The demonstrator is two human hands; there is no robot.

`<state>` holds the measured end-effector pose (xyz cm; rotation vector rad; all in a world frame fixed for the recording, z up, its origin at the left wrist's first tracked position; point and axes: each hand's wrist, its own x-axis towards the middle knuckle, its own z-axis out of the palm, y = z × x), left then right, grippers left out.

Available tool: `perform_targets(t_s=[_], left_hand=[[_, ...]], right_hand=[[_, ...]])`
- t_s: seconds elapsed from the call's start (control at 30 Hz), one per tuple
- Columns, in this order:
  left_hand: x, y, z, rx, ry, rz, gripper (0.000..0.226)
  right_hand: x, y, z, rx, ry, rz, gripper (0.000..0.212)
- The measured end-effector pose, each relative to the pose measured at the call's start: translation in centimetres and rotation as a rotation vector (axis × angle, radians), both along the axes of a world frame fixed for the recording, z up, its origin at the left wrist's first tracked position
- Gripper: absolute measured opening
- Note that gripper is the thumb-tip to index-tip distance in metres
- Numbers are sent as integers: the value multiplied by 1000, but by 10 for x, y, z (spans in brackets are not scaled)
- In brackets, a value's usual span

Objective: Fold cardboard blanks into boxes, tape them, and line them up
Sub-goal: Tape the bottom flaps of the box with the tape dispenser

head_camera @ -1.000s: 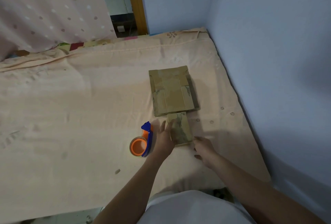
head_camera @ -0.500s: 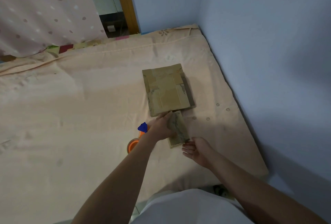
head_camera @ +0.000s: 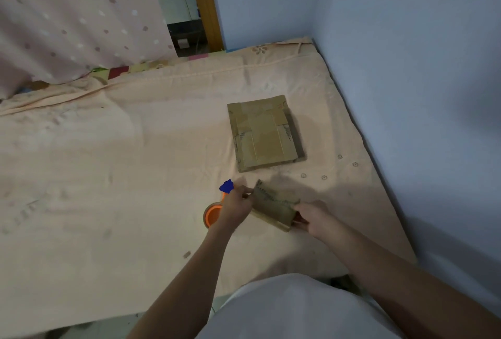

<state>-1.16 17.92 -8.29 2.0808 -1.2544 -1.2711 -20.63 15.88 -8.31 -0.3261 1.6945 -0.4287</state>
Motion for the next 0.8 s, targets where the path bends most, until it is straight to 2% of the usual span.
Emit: perform_targets(t_s=[0.2, 0.3, 0.4, 0.47, 0.57, 0.67, 0.8], left_hand=[[-7, 25, -9, 35, 81, 153, 15], [-16, 33, -10, 22, 54, 158, 17], [-24, 43, -13, 7, 108, 218, 18], [-25, 46, -14, 7, 156, 261, 14], [-22, 41, -15, 21, 157, 263, 11], [-15, 31, -14, 60, 88, 233, 19], [-5, 11, -18, 114, -32, 63, 33]], right_hand=[[3, -9, 6, -33, 97, 131, 22], [2, -18, 7, -33, 136, 200, 13], [-2, -29, -4, -75, 201, 267, 23], [-2, -33, -7, -84, 213, 316, 23], [-3, -31, 9, -52, 147, 277, 16], [-10, -28, 12, -40, 67, 216, 14], [-27, -14, -1, -6, 14, 55, 20]])
